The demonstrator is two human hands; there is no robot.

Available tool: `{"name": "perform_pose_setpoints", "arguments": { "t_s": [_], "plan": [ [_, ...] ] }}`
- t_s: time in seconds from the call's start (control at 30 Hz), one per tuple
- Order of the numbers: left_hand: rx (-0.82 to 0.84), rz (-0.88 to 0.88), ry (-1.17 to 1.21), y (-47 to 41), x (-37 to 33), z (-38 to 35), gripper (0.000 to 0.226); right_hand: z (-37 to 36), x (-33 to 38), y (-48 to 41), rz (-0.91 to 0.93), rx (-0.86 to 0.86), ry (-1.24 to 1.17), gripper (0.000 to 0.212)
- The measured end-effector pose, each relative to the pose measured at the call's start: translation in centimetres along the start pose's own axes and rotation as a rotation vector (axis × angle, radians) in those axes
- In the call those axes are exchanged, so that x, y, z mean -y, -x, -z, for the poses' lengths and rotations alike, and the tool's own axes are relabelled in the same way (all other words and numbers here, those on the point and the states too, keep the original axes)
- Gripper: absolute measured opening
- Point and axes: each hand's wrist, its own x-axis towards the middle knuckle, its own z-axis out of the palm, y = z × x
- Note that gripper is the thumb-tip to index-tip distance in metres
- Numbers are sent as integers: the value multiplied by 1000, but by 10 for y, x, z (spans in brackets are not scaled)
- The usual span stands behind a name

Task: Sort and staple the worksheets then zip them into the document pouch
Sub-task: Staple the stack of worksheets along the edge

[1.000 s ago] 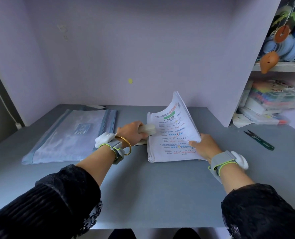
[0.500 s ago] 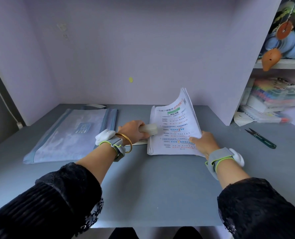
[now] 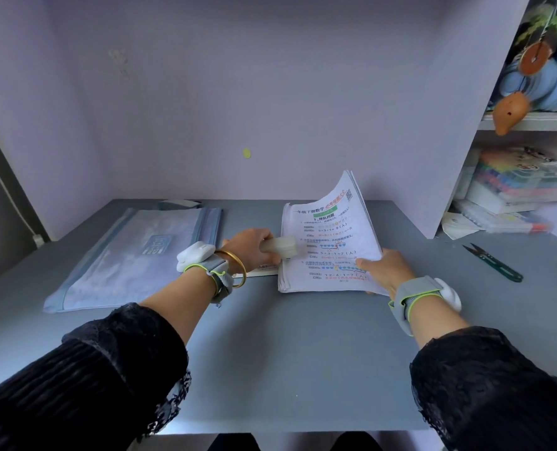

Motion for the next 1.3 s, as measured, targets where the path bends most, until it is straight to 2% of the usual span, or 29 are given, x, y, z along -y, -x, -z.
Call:
{"name": "perform_pose_setpoints", "arguments": {
  "t_s": [0.13, 0.23, 0.37, 0.53, 0.7, 0.9, 1.13, 1.2, 1.3],
  "plan": [
    [39, 83, 89, -2, -3, 3, 55, 0, -1, 0, 13, -7, -16, 30],
    [-73, 178, 136, -13, -12, 7, 74, -1, -2, -1, 28, -13, -21, 29],
    [-161, 236, 9, -31, -25, 2, 61, -2, -4, -2, 68, -39, -2, 30],
    [-25, 257, -84, -41, -31, -10, 48, -3, -7, -6, 77, -45, -27, 29],
    [-33, 264, -108, -42, -29, -18, 51, -2, -9, -9, 69, -63, 1, 29],
    [18, 246, -119, -44, -28, -17, 44, 0, -6, -12, 29, -48, 7, 34],
    [38, 241, -172, -43, -29, -19, 43, 0, -4, -9, 13, -49, 17, 29],
    [27, 251, -139, -43, -30, -18, 46, 0, -3, -9, 32, -110, 130, 32],
    [6, 260, -134, -41, -31, -19, 48, -5, 9, 1, 82, -314, 521, 49]
  ]
}}
